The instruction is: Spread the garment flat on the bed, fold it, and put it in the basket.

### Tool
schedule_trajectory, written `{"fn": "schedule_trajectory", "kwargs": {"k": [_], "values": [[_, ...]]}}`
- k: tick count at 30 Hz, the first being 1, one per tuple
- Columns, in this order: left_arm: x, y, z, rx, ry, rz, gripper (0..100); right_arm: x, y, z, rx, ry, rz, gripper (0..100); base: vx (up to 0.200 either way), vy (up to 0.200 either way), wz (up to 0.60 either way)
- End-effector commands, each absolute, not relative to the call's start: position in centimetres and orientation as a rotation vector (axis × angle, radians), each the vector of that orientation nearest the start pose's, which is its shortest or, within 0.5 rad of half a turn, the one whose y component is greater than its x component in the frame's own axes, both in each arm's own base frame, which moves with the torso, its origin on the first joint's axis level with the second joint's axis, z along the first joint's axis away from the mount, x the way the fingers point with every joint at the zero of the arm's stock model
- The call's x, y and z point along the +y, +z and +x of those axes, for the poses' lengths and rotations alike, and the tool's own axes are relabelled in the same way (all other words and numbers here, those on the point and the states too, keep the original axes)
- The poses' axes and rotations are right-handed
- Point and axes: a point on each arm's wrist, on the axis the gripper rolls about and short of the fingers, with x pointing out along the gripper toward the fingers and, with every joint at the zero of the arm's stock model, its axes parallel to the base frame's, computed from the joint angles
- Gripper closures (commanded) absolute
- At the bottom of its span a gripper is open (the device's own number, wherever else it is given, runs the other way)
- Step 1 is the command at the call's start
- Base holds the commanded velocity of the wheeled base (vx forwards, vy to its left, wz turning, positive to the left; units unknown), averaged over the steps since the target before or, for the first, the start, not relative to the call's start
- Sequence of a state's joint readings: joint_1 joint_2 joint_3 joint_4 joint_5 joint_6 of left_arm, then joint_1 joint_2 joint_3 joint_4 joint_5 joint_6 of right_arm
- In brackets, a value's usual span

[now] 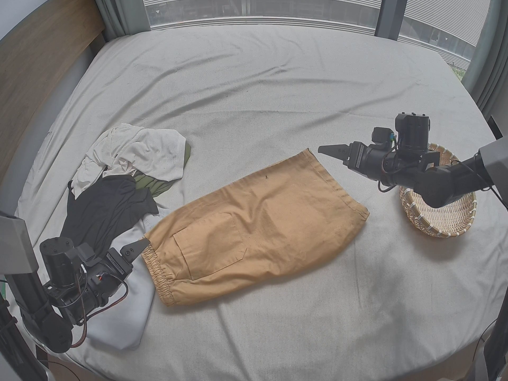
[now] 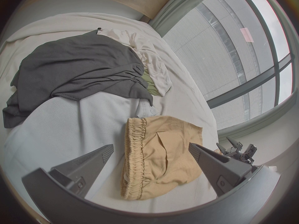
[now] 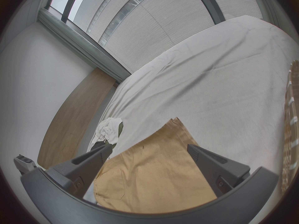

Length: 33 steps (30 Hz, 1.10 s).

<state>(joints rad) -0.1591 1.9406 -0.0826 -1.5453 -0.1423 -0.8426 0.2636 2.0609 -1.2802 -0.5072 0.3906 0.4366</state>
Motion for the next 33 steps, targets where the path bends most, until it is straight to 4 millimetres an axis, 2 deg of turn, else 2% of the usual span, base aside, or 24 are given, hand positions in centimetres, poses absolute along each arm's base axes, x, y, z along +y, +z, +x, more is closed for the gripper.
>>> {"fn": "schedule_trajectory", "kwargs": {"k": [1, 5, 8, 10, 14, 18, 23, 33], "values": [[-5.3, 8.5, 19.7, 0.389, -0.313, -0.826, 0, 11.0, 19.2, 34.6, 0.415, 0.604, 0.433, 0, 0.000, 0.000, 0.00], [-5.8, 8.6, 18.9, 0.411, -0.354, -0.811, 0, 10.3, 18.6, 32.1, 0.457, 0.587, 0.432, 0, 0.000, 0.000, 0.00], [-6.1, 8.6, 18.9, 0.415, -0.365, -0.807, 0, 9.9, 17.0, 31.1, 0.518, 0.571, 0.433, 0, 0.000, 0.000, 0.00], [-6.4, 8.5, 18.8, 0.423, -0.380, -0.801, 0, 9.6, 15.3, 30.2, 0.580, 0.556, 0.432, 0, 0.000, 0.000, 0.00], [-7.0, 8.4, 18.6, 0.438, -0.410, -0.779, 0, 9.2, 13.2, 29.6, 0.613, 0.535, 0.436, 0, 0.000, 0.000, 0.00], [-7.6, 7.9, 18.5, 0.458, -0.436, -0.709, 0, 9.1, 10.4, 29.8, 0.651, 0.504, 0.438, 0, 0.000, 0.000, 0.00], [-7.8, 7.7, 18.6, 0.465, -0.438, -0.697, 0, 9.2, 8.3, 30.4, 0.655, 0.478, 0.434, 0, 0.000, 0.000, 0.00], [-7.8, 7.4, 18.7, 0.479, -0.428, -0.693, 0, 8.9, 6.6, 31.2, 0.681, 0.452, 0.439, 0, 0.000, 0.000, 0.00]]}}
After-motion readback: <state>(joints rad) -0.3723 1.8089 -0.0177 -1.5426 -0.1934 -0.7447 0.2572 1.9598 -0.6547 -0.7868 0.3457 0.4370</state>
